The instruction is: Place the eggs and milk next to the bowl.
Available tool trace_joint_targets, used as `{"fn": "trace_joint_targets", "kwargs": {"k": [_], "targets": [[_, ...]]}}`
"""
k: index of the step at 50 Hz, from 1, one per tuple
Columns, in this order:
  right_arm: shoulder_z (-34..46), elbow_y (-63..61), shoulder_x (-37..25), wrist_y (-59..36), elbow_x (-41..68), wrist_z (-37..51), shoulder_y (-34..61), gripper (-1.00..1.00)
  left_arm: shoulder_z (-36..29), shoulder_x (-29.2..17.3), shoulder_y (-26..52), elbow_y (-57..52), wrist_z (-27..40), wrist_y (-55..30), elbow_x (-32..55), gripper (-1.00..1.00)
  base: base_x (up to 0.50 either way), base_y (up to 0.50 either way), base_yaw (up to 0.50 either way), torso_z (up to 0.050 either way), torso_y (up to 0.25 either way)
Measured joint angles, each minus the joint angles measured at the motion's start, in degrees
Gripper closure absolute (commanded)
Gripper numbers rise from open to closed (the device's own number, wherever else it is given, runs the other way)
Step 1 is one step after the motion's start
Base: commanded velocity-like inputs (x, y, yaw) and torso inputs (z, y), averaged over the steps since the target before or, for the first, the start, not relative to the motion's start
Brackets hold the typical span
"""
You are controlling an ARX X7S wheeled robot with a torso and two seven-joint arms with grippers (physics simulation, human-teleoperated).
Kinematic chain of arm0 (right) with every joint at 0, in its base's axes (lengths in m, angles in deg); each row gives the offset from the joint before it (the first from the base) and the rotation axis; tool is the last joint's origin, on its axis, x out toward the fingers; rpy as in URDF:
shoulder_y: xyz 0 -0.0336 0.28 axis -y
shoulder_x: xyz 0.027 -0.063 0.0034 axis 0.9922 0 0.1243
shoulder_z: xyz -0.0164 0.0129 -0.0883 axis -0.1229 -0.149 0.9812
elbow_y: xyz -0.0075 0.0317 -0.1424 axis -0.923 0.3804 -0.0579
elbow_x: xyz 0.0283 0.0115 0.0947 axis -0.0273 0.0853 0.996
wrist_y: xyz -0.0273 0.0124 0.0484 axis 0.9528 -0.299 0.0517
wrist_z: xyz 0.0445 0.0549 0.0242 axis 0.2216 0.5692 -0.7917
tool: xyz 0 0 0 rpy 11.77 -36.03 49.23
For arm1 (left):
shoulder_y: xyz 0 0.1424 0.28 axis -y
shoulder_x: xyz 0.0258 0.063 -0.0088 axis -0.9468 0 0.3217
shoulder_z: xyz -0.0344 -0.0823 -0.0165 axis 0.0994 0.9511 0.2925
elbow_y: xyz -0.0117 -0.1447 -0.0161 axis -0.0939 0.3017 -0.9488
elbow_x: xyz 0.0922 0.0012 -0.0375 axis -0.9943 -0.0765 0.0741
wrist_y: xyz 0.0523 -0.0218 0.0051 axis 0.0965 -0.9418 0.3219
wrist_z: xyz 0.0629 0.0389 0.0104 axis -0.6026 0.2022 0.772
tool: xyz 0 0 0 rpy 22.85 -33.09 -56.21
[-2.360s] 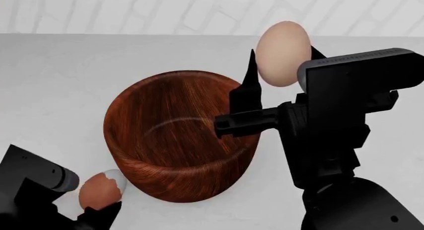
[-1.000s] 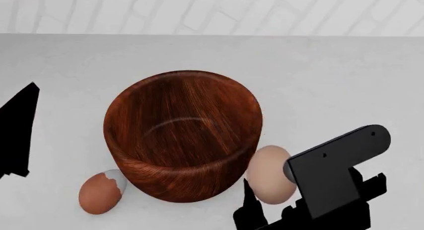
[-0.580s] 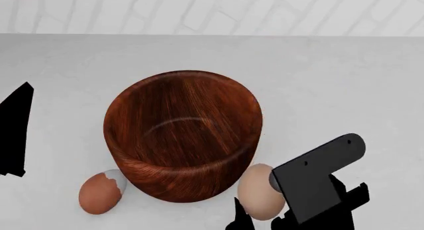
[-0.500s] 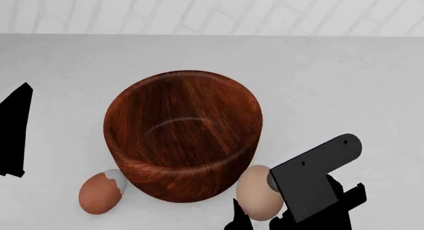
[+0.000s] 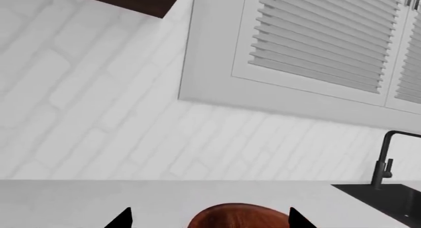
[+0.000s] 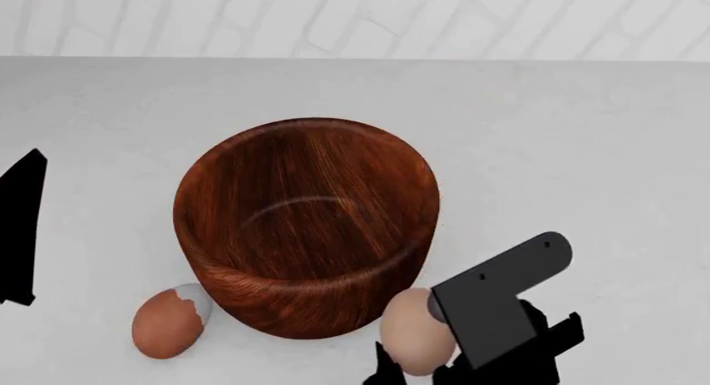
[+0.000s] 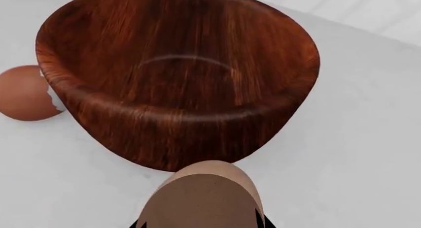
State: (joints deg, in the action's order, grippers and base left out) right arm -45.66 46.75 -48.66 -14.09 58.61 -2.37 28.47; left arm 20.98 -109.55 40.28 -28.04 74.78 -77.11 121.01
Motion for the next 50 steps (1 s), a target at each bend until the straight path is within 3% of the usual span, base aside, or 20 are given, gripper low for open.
{"fn": "trace_joint_targets", "kwargs": {"k": [50], "targets": [[4.85, 6.33, 2.50, 5.51, -5.78, -4.68, -1.32, 1.00, 0.43, -0.80, -1.60, -0.04, -0.45, 1.11, -0.87, -1.00, 0.00, 0.00, 0.00, 0.000, 0.000]]}}
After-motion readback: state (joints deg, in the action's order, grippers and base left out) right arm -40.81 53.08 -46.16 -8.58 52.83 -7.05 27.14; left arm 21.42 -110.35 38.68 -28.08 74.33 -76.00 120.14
